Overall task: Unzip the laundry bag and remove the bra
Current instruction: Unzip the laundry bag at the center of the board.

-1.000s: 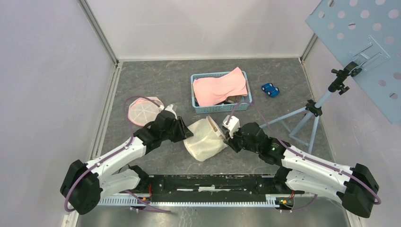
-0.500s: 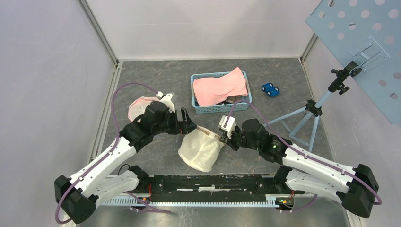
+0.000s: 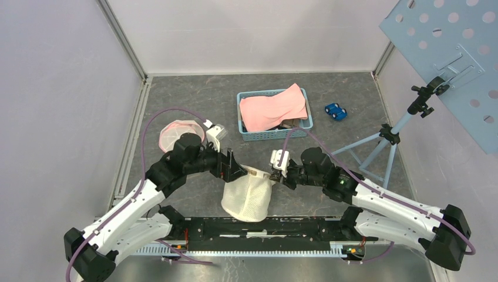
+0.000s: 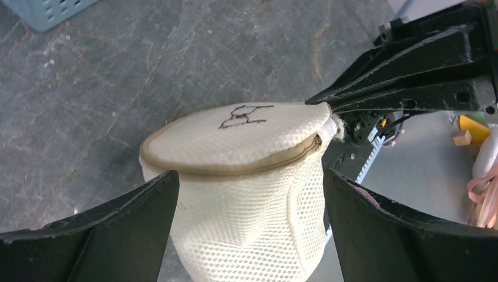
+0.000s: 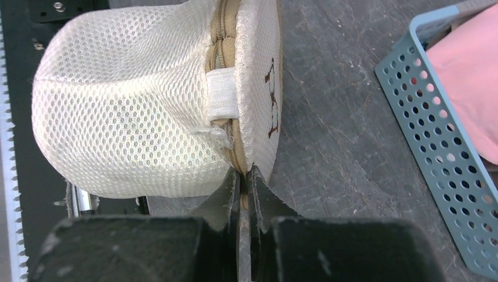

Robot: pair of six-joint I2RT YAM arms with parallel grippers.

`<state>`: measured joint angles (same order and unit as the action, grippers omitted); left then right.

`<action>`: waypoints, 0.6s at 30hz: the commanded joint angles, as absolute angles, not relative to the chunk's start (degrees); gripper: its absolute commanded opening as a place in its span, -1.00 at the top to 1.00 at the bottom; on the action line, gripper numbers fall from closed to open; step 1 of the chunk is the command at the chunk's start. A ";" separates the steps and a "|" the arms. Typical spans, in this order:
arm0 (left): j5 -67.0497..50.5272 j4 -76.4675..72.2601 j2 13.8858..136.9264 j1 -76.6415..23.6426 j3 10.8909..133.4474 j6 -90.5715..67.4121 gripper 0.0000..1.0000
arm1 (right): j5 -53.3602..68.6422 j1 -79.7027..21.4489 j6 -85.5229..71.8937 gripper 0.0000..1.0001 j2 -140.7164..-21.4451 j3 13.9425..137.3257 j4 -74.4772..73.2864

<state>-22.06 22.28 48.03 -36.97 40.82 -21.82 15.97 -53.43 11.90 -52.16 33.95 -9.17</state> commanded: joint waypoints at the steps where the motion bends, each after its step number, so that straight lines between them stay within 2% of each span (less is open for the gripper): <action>1: -28.44 16.66 45.42 -36.96 39.20 -13.66 -0.93 | 19.98 -54.46 14.05 0.85 -50.98 37.35 -7.93; 10: -32.79 16.53 44.58 -38.10 37.87 -4.96 -0.82 | 22.50 -56.33 17.02 0.85 -52.93 40.05 -9.54; 18: -34.65 17.01 41.71 -40.11 36.77 -1.72 -0.31 | 21.94 -56.69 17.08 0.82 -53.64 41.31 -9.37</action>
<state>-32.40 19.11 42.76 -39.42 37.82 -5.96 21.02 -56.38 16.45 -53.71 38.15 -11.57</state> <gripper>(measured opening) 0.708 0.087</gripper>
